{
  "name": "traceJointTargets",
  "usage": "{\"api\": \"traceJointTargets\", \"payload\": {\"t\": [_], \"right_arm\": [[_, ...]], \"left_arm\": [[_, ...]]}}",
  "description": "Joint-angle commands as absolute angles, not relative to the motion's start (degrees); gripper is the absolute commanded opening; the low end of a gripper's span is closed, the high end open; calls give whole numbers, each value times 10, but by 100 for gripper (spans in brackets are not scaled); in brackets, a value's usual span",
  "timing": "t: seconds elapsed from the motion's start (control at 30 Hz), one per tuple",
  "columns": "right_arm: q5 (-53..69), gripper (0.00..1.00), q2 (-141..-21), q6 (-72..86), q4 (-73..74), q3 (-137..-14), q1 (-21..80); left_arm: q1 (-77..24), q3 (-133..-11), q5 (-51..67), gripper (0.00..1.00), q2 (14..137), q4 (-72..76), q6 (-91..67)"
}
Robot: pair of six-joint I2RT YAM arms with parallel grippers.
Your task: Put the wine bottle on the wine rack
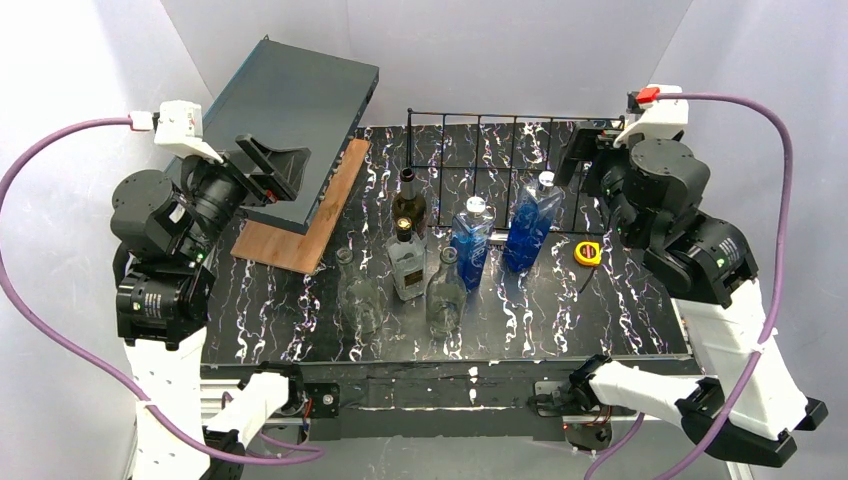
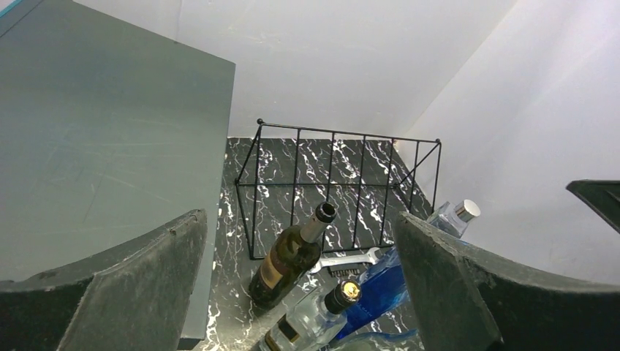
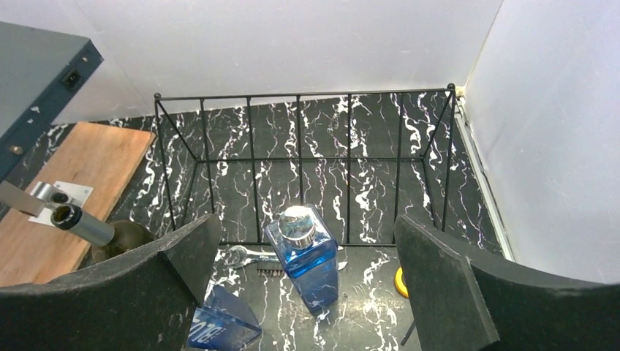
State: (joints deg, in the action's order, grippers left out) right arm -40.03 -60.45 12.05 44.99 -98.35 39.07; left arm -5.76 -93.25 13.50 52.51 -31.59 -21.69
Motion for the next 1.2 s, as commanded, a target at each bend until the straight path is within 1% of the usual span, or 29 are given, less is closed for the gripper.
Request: {"api": "traceJointTargets", "payload": {"t": [0.0, 0.2, 0.4, 0.57, 0.7, 0.77, 0.87, 1.03, 1.17], "right_arm": [[-411, 98, -613, 119, 460, -996, 390], [-425, 99, -610, 112, 472, -992, 390], [-477, 98, -671, 108, 563, -1048, 390], [-489, 98, -707, 111, 623, -1066, 390], [-474, 98, -692, 114, 621, -1051, 390], [-491, 97, -682, 120, 616, -1038, 390], [-514, 98, -689, 140, 639, -1050, 389], [-456, 98, -709, 150, 666, -1083, 390], [-413, 98, -710, 160, 660, -1060, 390]], "left_arm": [[-59, -928, 156, 99, 522, -302, -224], [-59, -928, 159, 99, 531, -300, -222], [-73, -928, 160, 99, 547, -298, -223], [-76, -935, 173, 99, 564, -304, -226], [-77, -934, 176, 99, 567, -311, -225], [-77, -929, 175, 99, 566, -311, -226], [-77, -920, 165, 99, 560, -311, -225], [-76, -906, 150, 99, 544, -309, -222], [-77, -894, 153, 99, 535, -306, -226]]}}
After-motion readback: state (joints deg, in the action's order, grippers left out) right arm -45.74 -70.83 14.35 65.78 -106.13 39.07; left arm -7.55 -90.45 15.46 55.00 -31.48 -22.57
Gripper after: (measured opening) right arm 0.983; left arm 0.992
